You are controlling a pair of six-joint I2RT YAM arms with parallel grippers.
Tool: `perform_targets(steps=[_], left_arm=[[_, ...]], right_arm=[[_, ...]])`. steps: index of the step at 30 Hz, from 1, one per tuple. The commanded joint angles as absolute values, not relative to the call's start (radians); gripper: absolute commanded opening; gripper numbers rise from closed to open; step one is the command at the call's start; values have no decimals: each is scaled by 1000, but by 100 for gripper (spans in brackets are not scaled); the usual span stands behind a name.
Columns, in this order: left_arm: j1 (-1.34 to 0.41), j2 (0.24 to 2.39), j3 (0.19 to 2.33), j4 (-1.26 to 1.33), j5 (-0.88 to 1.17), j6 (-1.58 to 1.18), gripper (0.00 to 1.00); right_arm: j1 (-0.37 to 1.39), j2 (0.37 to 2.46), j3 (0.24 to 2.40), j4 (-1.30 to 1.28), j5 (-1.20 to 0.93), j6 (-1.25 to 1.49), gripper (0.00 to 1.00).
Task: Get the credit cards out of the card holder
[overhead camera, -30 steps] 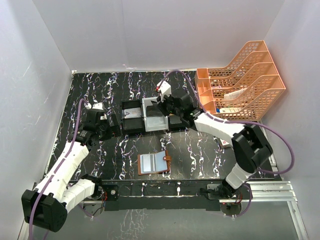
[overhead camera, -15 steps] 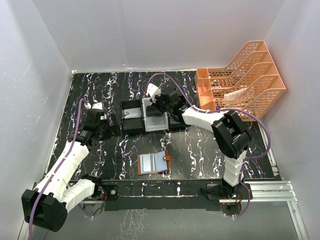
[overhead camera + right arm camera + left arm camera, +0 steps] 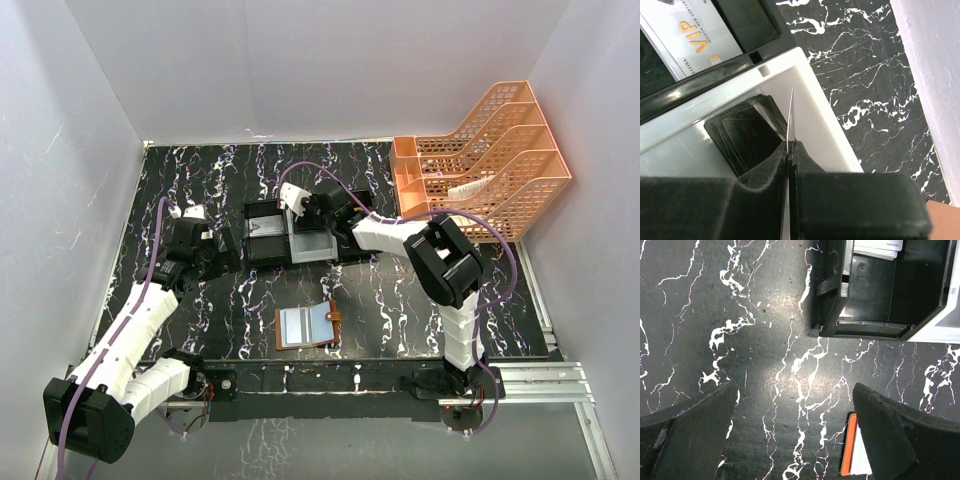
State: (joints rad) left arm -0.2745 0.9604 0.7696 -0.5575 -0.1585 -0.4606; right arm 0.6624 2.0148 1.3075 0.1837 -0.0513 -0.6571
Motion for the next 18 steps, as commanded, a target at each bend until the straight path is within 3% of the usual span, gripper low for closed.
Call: perform_targets(steps=[1,8,18], left_arm=[[-270,960,765,-557,-177,-453,99],[-270,971,764,-555,-167,-449,99],[-270,980,763,-554,-163,-448,99]], right_arm=[[669,2035,1363,208,-33,-753,3],[685,2060,1394,148,-29,-771,15],[699,2079,1434,100,-34,-732,20]])
